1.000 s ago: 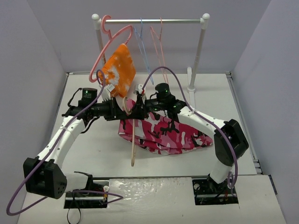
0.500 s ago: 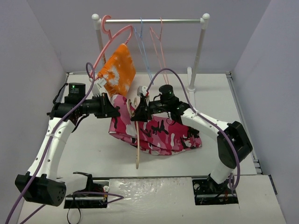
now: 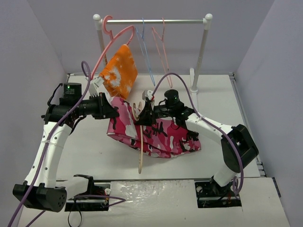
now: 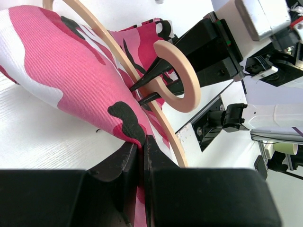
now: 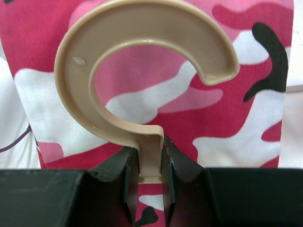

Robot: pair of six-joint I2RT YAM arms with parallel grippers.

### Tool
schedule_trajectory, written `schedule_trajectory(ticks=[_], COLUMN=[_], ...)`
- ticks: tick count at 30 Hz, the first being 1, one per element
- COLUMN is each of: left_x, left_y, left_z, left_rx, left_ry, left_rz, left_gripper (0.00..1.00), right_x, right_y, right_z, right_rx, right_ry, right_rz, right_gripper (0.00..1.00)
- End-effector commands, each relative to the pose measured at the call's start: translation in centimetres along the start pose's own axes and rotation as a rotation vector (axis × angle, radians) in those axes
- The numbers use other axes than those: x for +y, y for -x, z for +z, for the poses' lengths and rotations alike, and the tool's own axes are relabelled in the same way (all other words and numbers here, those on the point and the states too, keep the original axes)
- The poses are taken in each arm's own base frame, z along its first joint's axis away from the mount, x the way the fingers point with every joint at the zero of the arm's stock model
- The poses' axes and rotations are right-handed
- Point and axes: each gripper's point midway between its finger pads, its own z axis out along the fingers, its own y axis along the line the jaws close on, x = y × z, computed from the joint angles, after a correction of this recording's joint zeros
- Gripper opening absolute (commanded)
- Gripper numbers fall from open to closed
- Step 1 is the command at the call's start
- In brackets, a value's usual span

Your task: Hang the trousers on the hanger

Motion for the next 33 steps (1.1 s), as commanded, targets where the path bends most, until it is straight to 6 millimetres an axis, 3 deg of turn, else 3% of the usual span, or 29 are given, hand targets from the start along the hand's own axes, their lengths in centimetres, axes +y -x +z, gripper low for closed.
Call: schedule_trajectory(ticks=[1, 8, 26, 33], left_x=[-3.6, -3.8, -3.2, -2.5], left_y=[3.7, 4.1, 4.5, 3.6], left_z=[-2.8, -2.9, -3.3, -3.1], left_rx=[-0.158, -0.166, -0.170, -0.151], left_ry=[-0.063, -0.061, -0.053, -0.052], left_rz=[0.150, 0.168, 0.200, 0.191], left_gripper=[0.00, 0.00, 0.00, 0.00], right_x=[0.5, 0.3, 0.7, 0.8], right_y=[3.4, 3.2, 2.7, 4.0], right_z=[-1.5, -2.7, -3.6, -4.2], right_rx=[-0.081, -0.089, -0.082, -0.091], right_ry=[-0.020, -0.044, -0.023, -0.024], right_rz=[-0.095, -0.087, -0.078, -0.100], right_gripper=[0.00, 0.00, 0.00, 0.00])
